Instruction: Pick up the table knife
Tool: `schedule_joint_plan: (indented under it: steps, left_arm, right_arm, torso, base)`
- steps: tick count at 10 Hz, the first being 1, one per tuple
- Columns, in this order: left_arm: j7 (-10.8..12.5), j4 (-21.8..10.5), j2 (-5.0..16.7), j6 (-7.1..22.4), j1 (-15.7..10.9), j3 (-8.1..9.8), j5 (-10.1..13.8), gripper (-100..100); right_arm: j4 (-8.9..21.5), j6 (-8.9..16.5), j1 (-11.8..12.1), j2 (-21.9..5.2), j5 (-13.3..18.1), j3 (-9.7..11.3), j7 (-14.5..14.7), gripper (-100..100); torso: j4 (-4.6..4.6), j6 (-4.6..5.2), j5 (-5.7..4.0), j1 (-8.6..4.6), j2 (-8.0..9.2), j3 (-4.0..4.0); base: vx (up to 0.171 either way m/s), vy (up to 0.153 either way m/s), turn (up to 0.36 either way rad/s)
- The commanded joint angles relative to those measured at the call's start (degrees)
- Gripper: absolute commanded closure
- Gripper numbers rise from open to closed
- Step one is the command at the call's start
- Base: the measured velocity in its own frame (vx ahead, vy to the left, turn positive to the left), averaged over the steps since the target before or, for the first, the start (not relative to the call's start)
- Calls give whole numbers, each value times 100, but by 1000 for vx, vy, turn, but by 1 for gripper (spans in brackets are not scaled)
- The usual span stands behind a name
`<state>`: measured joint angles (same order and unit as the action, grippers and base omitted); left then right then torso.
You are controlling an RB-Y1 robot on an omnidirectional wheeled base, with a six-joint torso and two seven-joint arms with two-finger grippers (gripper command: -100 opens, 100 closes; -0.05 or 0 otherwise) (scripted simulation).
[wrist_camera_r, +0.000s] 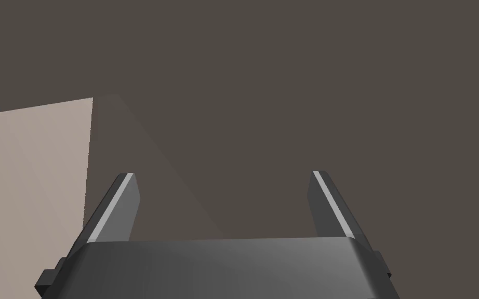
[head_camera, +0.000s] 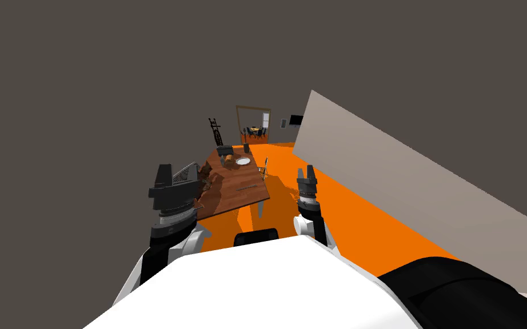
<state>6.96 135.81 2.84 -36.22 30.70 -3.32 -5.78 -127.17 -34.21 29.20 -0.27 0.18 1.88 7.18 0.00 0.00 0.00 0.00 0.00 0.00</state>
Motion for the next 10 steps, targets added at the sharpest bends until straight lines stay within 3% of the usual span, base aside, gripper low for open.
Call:
schedule_joint_plan:
  steps: [1,5,6,10]
  left_arm:
    - [-13,-119,193,122,-78,83,-11,-100]
    - [-94,-576,570,561,-345,374,-42,-100]
    - [-94,-576,570,561,-345,374,-42,-100]
    - [-212,-1116,859,1058,-634,696,-66,-100]
  right_arm:
    - [0,0,0,0,0,0,0,0]
    - [0,0,0,1,0,1,0,0]
    - [0,0,0,1,0,1,0,0]
    - [0,0,0,1,0,1,0,0]
  torso:
    - [0,0,0,0,0,0]
    - [-2,1,-6,-28,-10,-6]
    - [-2,-1,-8,-37,-8,-5]
    - [-2,0,-11,-43,-9,-6]
  base:
    - [-15,-60,6]
    - [11,-96,-8]
    - [15,-128,58]
    - [25,-114,-12]
